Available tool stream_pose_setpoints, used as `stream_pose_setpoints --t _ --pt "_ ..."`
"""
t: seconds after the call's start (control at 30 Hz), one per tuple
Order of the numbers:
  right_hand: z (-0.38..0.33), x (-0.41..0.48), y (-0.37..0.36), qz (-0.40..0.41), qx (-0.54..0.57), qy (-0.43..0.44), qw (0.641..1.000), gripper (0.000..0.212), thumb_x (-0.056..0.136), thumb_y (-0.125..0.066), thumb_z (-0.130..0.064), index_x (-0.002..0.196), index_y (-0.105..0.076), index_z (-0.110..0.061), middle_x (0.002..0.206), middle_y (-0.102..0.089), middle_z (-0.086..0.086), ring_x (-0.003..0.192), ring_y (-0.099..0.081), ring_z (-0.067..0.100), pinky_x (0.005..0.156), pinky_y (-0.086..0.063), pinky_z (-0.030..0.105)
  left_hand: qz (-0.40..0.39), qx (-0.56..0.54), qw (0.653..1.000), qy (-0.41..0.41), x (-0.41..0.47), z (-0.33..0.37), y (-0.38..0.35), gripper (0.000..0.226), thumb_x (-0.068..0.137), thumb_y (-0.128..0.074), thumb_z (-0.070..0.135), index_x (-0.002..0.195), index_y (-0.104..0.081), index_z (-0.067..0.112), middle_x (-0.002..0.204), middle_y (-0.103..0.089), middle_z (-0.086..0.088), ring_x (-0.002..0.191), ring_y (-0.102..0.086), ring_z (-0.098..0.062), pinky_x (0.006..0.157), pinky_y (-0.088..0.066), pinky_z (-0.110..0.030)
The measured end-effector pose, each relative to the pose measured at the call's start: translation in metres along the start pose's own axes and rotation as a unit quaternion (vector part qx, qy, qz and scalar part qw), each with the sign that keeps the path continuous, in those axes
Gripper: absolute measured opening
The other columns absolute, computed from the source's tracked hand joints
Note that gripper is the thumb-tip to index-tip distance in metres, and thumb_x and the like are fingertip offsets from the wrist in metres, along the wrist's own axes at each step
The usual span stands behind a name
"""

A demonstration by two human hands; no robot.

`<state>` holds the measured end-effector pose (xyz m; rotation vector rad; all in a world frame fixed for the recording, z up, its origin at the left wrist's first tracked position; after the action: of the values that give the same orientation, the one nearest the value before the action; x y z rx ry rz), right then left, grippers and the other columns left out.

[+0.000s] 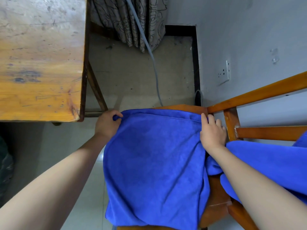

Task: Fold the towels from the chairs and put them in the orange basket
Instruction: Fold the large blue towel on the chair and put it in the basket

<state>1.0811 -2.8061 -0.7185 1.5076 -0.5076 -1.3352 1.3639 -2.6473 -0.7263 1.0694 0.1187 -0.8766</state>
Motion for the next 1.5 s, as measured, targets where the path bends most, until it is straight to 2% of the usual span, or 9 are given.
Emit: stream_pose_setpoints --t 0.27,0.6,0.7,0.87,0.97,1.13,1.33,1.47,1.5 --pt "-0.002 -0.006 0.009 -0.002 -0.054 0.024 0.998 0.029 0.096 -0.04 -0.008 0.124 -0.047 -0.009 0.128 -0.048 0.012 0.12 -0.042 0.03 0.096 -0.037 0.036 -0.006 0.01 0.997 -0.078 -0.023 0.005 0.017 0.031 0.09 -0.057 0.011 0.121 -0.058 0.011 0.114 -0.062 -0.005 0.105 -0.056 -0.019 0.087 -0.039 -0.023" --pt "-0.012 -0.032 0.049 0.046 0.083 0.051 0.994 0.041 0.095 -0.037 -0.002 0.135 -0.04 -0.011 0.128 -0.051 0.013 0.115 -0.049 0.031 0.088 -0.042 0.04 0.009 -0.053 0.998 -0.02 -0.081 -0.035 0.078 0.007 0.082 -0.067 0.008 0.082 -0.061 0.012 0.085 -0.062 -0.001 0.085 -0.061 -0.027 0.079 -0.051 -0.038" --pt "-0.01 -0.033 0.075 0.044 0.147 0.049 0.987 0.044 0.094 -0.036 -0.001 0.136 -0.039 -0.014 0.134 -0.05 0.01 0.117 -0.049 0.033 0.089 -0.041 0.038 0.009 -0.086 0.995 -0.048 -0.101 -0.033 0.099 0.018 0.077 -0.072 0.004 0.069 -0.063 0.016 0.074 -0.065 0.0 0.075 -0.063 -0.023 0.069 -0.049 -0.021" --pt "-0.005 -0.054 0.138 0.12 0.321 0.113 0.932 0.022 0.092 -0.046 -0.003 0.109 -0.057 -0.008 0.103 -0.064 0.017 0.093 -0.058 0.032 0.076 -0.041 0.029 0.101 -0.223 0.964 -0.106 -0.15 -0.011 0.162 0.033 0.069 -0.073 -0.005 0.054 -0.064 0.023 0.058 -0.065 0.021 0.055 -0.058 0.007 0.055 -0.043 -0.003" --pt "-0.013 -0.074 0.188 0.142 0.387 0.169 0.895 0.012 0.089 -0.055 0.0 0.096 -0.062 -0.006 0.081 -0.067 0.003 0.066 -0.056 0.001 0.06 -0.038 0.004 0.144 -0.29 0.938 -0.128 -0.178 -0.01 0.198 0.028 0.072 -0.069 -0.008 0.058 -0.061 0.014 0.058 -0.066 0.023 0.055 -0.06 0.008 0.055 -0.046 -0.004" --pt "-0.017 -0.1 0.253 0.1 0.422 0.22 0.874 0.009 0.085 -0.06 0.003 0.091 -0.065 -0.002 0.06 -0.061 -0.026 0.058 -0.053 -0.022 0.06 -0.038 -0.004 0.074 -0.409 0.897 -0.152 -0.204 -0.007 0.237 0.035 0.048 -0.084 0.043 0.052 -0.057 0.02 0.066 -0.07 0.008 0.062 -0.064 -0.007 0.057 -0.051 -0.017" --pt "-0.001 -0.128 0.302 0.106 0.501 0.236 0.826 0.053 0.08 -0.064 0.005 0.057 -0.071 -0.042 0.055 -0.064 -0.028 0.058 -0.059 -0.013 0.062 -0.043 0.0 0.027 -0.484 0.85 -0.205 -0.209 0.007 0.253 0.044 0.041 -0.089 0.047 0.053 -0.055 0.021 0.07 -0.063 0.006 0.068 -0.057 -0.013 0.066 -0.046 -0.02" --pt "0.008 -0.135 0.298 0.059 0.579 0.249 0.774 0.012 0.055 -0.083 -0.043 0.062 -0.074 -0.038 0.061 -0.069 -0.02 0.064 -0.065 -0.006 0.067 -0.049 0.005 0.048 -0.479 0.848 -0.222 -0.214 0.01 0.256 0.042 0.041 -0.089 0.047 0.052 -0.057 0.023 0.07 -0.061 0.009 0.068 -0.056 -0.01 0.067 -0.046 -0.021" --pt "0.011 -0.132 0.294 0.037 0.598 0.248 0.761 0.034 0.037 -0.084 -0.056 0.062 -0.075 -0.034 0.062 -0.07 -0.016 0.065 -0.066 -0.003 0.067 -0.05 0.006 0.06 -0.473 0.849 -0.229 -0.214 0.011 0.258 0.041 0.042 -0.088 0.048 0.053 -0.058 0.023 0.069 -0.061 0.01 0.069 -0.055 -0.01 0.066 -0.046 -0.021"
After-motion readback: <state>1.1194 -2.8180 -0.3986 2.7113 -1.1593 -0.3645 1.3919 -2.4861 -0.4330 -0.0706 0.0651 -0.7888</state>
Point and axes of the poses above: each hand's wrist, its own x-axis towards the middle knuckle, its own y-axis out of the back of the hand, z = x × y, the point moved 5 cm from there along x, towards the middle knuckle
